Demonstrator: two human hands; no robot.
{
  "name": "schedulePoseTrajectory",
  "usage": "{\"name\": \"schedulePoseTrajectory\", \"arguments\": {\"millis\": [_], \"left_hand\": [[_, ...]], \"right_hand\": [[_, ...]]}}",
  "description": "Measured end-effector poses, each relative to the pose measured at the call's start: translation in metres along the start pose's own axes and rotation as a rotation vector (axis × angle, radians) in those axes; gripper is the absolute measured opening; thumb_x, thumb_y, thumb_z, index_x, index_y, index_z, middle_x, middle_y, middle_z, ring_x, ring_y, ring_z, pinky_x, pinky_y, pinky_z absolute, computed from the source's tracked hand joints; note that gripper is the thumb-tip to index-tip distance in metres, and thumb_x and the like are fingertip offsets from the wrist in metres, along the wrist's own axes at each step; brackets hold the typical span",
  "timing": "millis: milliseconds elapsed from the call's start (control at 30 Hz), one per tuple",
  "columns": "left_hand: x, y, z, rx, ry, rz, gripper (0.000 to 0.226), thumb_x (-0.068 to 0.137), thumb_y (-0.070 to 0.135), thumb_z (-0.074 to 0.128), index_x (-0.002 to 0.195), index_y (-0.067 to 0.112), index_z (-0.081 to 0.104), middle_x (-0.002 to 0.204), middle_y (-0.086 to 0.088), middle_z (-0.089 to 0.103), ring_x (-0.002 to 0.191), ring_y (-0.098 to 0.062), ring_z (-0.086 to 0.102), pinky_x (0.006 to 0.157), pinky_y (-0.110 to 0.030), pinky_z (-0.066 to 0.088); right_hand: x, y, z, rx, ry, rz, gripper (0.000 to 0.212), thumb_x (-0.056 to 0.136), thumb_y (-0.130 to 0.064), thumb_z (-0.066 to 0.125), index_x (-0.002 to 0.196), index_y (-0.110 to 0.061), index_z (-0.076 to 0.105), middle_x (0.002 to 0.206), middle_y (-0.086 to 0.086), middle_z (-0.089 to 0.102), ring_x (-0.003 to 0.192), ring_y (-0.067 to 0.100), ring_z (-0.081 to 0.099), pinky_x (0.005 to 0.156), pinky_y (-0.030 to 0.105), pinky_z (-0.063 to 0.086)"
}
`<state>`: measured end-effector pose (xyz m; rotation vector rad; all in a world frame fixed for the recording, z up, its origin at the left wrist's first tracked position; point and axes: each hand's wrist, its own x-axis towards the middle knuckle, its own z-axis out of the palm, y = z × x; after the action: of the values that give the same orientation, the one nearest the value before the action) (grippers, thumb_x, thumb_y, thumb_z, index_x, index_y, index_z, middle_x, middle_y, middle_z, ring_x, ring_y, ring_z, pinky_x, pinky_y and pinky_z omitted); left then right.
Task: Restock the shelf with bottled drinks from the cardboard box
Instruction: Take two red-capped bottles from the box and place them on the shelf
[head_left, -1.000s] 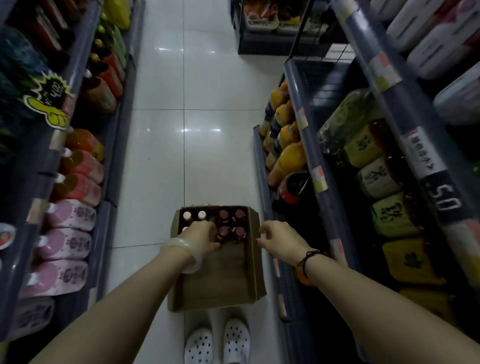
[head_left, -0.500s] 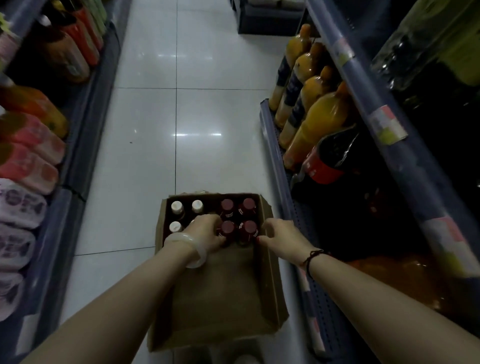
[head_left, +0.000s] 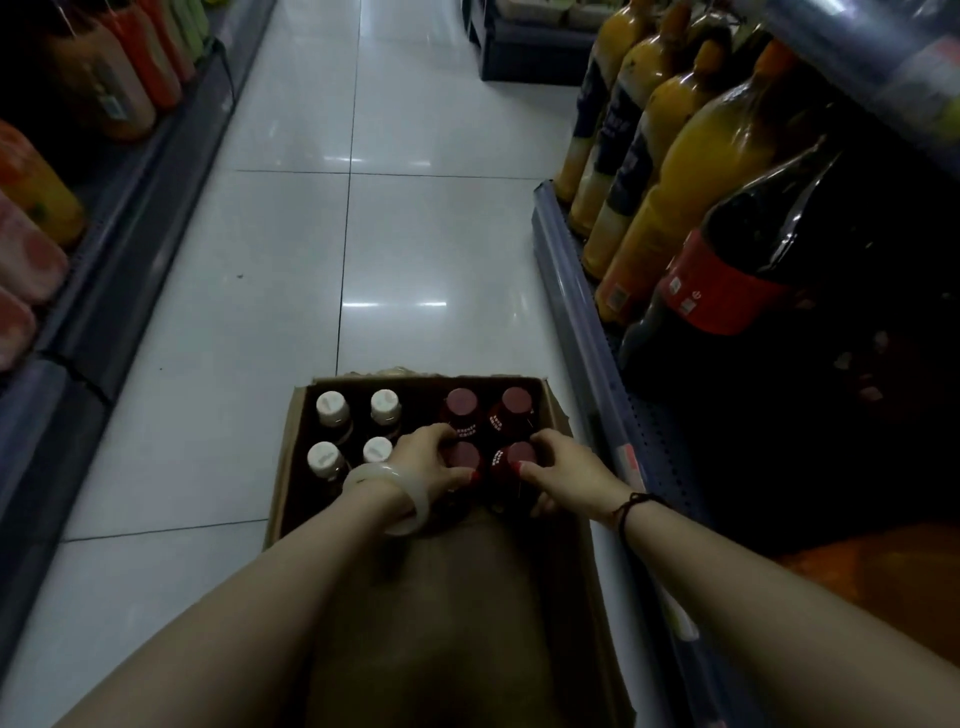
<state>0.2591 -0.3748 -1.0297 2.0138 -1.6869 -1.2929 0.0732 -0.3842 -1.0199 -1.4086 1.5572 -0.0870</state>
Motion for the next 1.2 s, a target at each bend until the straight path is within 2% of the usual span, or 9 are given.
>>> {"name": "schedulePoseTrajectory", "arguments": {"millis": [100, 200, 300, 467, 767, 933, 1067, 1133, 1200], "left_hand": [[0.010, -0.009, 0.007, 0.002, -0.010, 0.016, 0.058, 0.080, 0.022, 0.074, 0.133, 0.015, 0.051, 0.124, -0.009, 0.062, 0.106, -0.023, 0.063, 0.088, -0.026, 0.048], [0.018, -0.016, 0.014, -0.056, -0.052, 0.001, 0.060, 0.081, 0.022, 0.074, 0.135, 0.016, 0.047, 0.108, -0.008, 0.065, 0.064, -0.015, 0.065, 0.058, -0.019, 0.052], [0.022, -0.020, 0.017, -0.118, -0.069, -0.016, 0.060, 0.082, 0.021, 0.073, 0.136, 0.018, 0.046, 0.089, -0.001, 0.060, 0.049, -0.011, 0.062, 0.047, -0.016, 0.050], [0.028, -0.025, 0.020, -0.224, -0.072, -0.048, 0.057, 0.081, 0.016, 0.074, 0.133, 0.013, 0.051, 0.067, 0.000, 0.065, 0.043, -0.009, 0.063, 0.049, -0.019, 0.050], [0.017, -0.027, 0.016, -0.241, -0.043, -0.011, 0.049, 0.080, 0.015, 0.074, 0.127, 0.011, 0.059, 0.057, 0.005, 0.061, 0.044, -0.005, 0.058, 0.051, -0.017, 0.046], [-0.003, -0.009, -0.003, -0.257, -0.050, 0.014, 0.045, 0.080, 0.016, 0.075, 0.123, 0.010, 0.063, 0.059, 0.003, 0.063, 0.043, -0.002, 0.057, 0.053, -0.017, 0.046], [-0.034, 0.018, -0.029, -0.263, -0.045, 0.016, 0.042, 0.080, 0.017, 0.074, 0.121, 0.016, 0.064, 0.065, 0.002, 0.065, 0.050, -0.007, 0.060, 0.052, -0.015, 0.049], [-0.055, 0.035, -0.044, -0.270, -0.042, 0.016, 0.039, 0.080, 0.016, 0.074, 0.118, 0.016, 0.065, 0.068, -0.001, 0.067, 0.055, -0.013, 0.061, 0.059, -0.022, 0.054], [-0.077, 0.055, -0.061, -0.286, -0.035, 0.016, 0.035, 0.082, 0.013, 0.072, 0.116, 0.014, 0.066, 0.067, 0.004, 0.065, 0.055, -0.010, 0.060, 0.057, -0.022, 0.053]], "right_hand": [[0.013, 0.008, 0.005, 0.102, -0.027, 0.022, 0.049, 0.094, -0.019, 0.055, 0.139, -0.018, 0.036, 0.132, 0.012, 0.054, 0.066, 0.017, 0.069, 0.053, 0.018, 0.054], [0.021, 0.014, 0.010, 0.188, -0.055, 0.037, 0.049, 0.095, -0.018, 0.053, 0.140, -0.017, 0.036, 0.134, 0.015, 0.052, 0.065, 0.018, 0.069, 0.052, 0.019, 0.055], [0.025, 0.016, 0.011, 0.272, -0.075, 0.032, 0.041, 0.095, -0.018, 0.052, 0.135, -0.017, 0.041, 0.125, 0.016, 0.057, 0.068, 0.020, 0.069, 0.061, 0.023, 0.058], [0.026, 0.016, 0.011, 0.450, -0.111, 0.076, 0.027, 0.096, -0.013, 0.050, 0.121, -0.022, 0.049, 0.115, 0.014, 0.060, 0.064, 0.014, 0.067, 0.052, 0.017, 0.053], [0.021, 0.014, 0.014, 0.469, -0.061, 0.107, 0.028, 0.093, -0.009, 0.054, 0.118, -0.022, 0.056, 0.116, 0.014, 0.059, 0.064, 0.012, 0.059, 0.060, 0.021, 0.050], [-0.003, -0.003, 0.006, 0.514, -0.072, 0.120, 0.025, 0.092, -0.009, 0.055, 0.114, -0.022, 0.059, 0.111, 0.013, 0.060, 0.066, 0.014, 0.059, 0.069, 0.027, 0.050], [-0.039, -0.031, -0.012, 0.507, -0.057, 0.109, 0.021, 0.093, -0.009, 0.055, 0.106, -0.026, 0.059, 0.100, 0.012, 0.063, 0.061, 0.012, 0.059, 0.058, 0.022, 0.049], [-0.060, -0.049, -0.024, 0.518, -0.047, 0.107, 0.023, 0.093, -0.008, 0.055, 0.110, -0.023, 0.059, 0.097, 0.013, 0.064, 0.060, 0.013, 0.059, 0.061, 0.025, 0.050], [-0.085, -0.070, -0.037, 0.520, -0.040, 0.114, 0.026, 0.092, -0.007, 0.056, 0.115, -0.020, 0.058, 0.092, 0.012, 0.065, 0.060, 0.014, 0.058, 0.059, 0.025, 0.049]]}}
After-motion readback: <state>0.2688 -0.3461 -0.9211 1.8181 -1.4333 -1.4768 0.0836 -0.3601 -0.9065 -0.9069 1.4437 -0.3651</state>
